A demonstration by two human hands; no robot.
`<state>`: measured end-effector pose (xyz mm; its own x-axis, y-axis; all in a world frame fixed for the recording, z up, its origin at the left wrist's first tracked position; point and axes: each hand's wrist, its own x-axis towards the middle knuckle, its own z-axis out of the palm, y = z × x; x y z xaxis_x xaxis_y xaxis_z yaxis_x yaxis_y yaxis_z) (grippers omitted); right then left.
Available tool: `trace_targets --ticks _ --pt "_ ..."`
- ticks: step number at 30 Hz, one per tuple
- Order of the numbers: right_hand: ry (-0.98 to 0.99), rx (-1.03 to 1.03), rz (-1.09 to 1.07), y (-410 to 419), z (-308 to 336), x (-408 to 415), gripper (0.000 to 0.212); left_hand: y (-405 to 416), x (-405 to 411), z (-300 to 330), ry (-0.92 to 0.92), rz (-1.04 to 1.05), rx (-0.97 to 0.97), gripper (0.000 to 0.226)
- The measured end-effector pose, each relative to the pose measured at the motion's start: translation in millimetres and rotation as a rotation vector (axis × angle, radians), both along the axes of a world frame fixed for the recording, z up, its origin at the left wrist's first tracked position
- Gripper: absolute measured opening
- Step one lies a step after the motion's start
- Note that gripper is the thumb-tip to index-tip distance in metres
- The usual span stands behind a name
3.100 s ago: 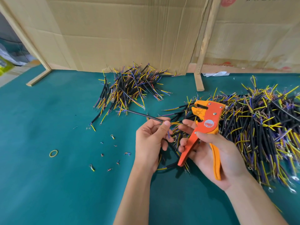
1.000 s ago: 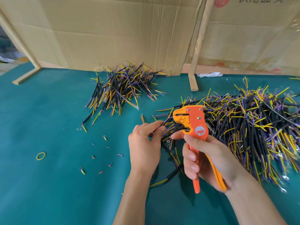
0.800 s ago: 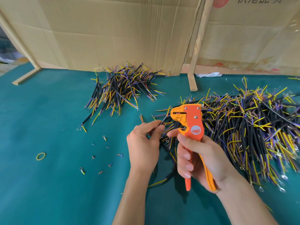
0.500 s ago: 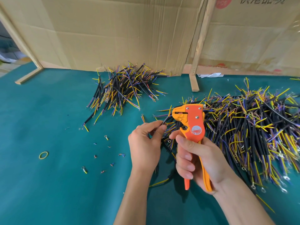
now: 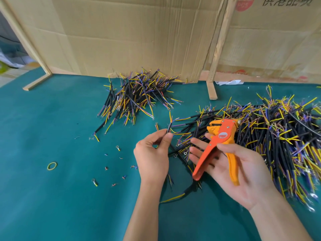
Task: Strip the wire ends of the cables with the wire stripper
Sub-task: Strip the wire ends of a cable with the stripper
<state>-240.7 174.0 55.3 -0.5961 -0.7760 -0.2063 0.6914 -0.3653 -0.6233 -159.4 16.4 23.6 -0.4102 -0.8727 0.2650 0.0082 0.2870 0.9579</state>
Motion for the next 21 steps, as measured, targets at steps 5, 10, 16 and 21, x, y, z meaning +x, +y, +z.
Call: trace_targets --ticks 5,10,16,21 --pt "0.088 0.025 0.095 3 4 4 0.055 -1 0 1 0.012 0.007 0.003 0.033" --pt "0.272 0.138 0.051 -2 7 11 0.05 -1 2 3 0.032 0.007 0.04 0.029" --pt "0.594 0.261 -0.162 -4 5 15 0.038 0 2 3 0.049 0.005 0.059 0.029" --pt "0.375 0.275 0.129 -5 4 19 0.036 1 1 4 0.047 0.006 0.037 0.034"
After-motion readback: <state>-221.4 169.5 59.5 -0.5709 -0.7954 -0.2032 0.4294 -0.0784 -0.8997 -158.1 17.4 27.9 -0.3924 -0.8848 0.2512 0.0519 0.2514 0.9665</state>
